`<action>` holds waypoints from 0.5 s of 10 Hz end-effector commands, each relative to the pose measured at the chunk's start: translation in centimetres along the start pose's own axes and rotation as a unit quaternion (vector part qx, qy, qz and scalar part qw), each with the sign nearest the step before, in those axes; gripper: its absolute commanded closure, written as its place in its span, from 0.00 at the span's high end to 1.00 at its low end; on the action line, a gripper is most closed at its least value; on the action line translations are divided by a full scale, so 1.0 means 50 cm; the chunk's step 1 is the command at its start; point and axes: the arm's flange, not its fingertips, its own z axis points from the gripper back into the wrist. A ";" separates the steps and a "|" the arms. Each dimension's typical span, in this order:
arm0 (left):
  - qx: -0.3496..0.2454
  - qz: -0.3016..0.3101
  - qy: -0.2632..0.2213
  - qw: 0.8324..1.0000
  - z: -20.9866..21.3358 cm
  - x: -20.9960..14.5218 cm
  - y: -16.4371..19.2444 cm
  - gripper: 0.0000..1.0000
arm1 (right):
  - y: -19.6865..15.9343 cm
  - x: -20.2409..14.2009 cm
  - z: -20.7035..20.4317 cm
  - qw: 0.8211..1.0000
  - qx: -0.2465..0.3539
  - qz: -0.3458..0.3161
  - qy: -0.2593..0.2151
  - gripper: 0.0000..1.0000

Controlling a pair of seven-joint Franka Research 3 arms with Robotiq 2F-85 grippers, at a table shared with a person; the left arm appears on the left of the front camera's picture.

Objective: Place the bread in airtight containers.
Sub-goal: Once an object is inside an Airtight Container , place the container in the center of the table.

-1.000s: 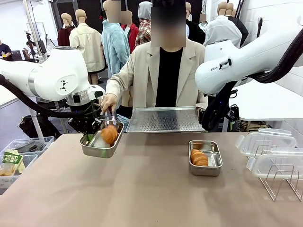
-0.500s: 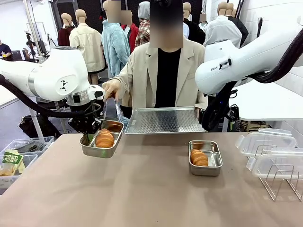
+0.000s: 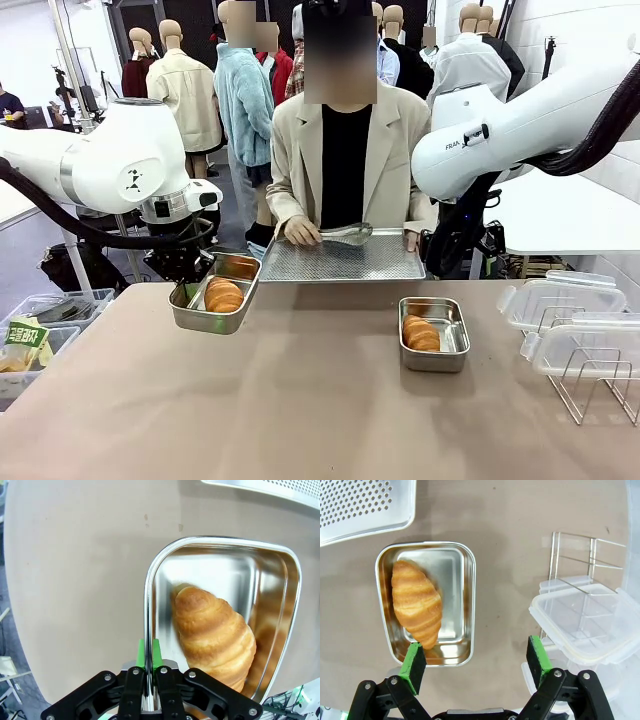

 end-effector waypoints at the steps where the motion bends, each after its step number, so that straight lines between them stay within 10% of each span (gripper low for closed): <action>1: 0.007 -0.003 -0.005 1.000 0.007 -0.004 0.004 0.00 | -0.002 -0.003 0.000 1.000 0.007 0.000 -0.001 1.00; 5: 0.007 -0.003 -0.005 1.000 0.007 -0.004 0.004 0.00 | -0.002 -0.003 0.000 1.000 0.007 0.000 -0.001 1.00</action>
